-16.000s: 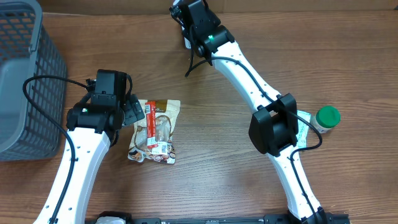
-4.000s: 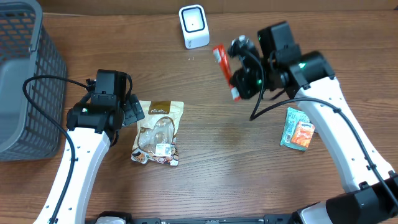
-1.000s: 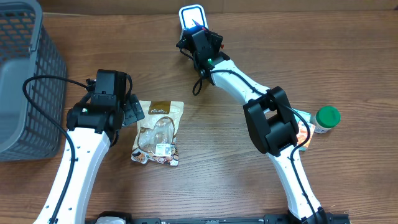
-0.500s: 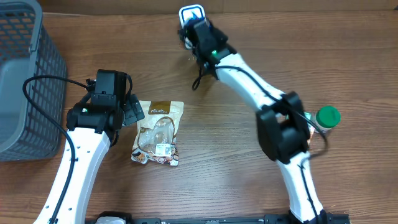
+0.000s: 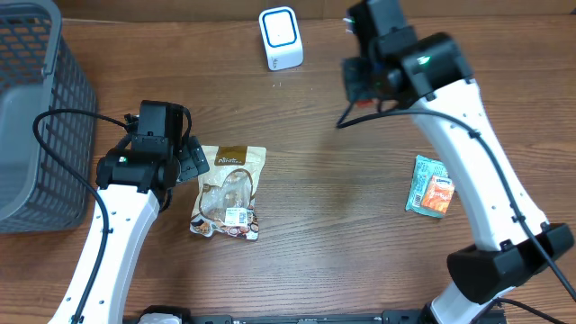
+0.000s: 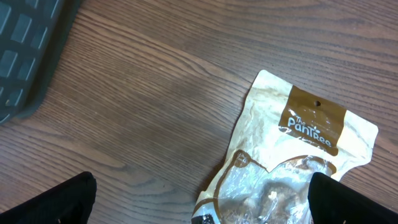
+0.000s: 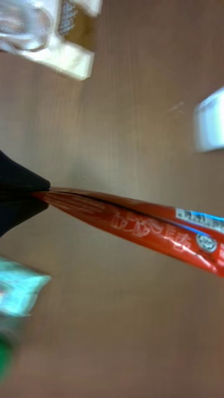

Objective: Scan the item barcode
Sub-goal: 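Bring the red stick snack forward and lower it beside the jar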

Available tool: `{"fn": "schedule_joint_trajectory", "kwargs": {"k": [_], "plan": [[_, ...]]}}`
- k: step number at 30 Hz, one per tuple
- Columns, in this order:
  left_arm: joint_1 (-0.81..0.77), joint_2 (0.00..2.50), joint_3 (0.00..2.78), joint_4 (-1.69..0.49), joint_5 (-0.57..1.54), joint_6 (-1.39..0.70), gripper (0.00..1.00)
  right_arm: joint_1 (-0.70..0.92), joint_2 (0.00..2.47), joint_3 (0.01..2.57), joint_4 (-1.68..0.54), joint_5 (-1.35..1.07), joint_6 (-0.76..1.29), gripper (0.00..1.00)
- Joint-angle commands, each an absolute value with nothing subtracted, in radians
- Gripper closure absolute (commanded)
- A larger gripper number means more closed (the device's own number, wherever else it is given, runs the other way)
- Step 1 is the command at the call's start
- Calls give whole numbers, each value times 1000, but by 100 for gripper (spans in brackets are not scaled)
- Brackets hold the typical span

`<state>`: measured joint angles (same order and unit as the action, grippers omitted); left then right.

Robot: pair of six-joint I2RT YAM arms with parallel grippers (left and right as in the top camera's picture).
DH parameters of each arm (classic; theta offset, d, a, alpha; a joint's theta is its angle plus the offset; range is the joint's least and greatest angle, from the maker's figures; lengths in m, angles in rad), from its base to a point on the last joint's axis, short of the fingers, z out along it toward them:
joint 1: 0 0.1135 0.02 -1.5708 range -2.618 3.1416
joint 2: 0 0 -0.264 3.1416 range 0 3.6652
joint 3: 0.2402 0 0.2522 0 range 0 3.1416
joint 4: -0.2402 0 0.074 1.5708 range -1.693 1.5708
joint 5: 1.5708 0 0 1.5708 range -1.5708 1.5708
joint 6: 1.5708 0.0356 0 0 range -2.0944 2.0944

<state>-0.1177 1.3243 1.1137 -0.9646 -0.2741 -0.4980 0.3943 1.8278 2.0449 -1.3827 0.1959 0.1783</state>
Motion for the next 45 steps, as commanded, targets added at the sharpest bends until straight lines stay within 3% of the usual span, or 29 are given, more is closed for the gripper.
{"fn": "schedule_joint_trajectory", "kwargs": {"k": [1,8,21,27,35,42,45], "plan": [[-118,1320,1130,-964,-287,-494,1,329,1835,2032,-1472,62,274,96],[-118,1320,1130,-964,-287,-494,0,231,1835,1831,-1514,38,290,96],[-118,1320,1130,-964,-287,-494,0,200,1835,1318,-1196,51,284,96],[-118,1320,1130,-964,-287,-494,0,201,1835,1147,-1084,198,284,96],[-118,1320,1130,-964,-287,-494,0,200,1835,1044,-1018,420,281,96],[-118,1320,1130,-964,-287,-494,0,203,1835,1045,-991,421,281,95],[-118,1320,1130,-964,-287,-494,0,202,1835,1045,-971,395,281,85]]}}
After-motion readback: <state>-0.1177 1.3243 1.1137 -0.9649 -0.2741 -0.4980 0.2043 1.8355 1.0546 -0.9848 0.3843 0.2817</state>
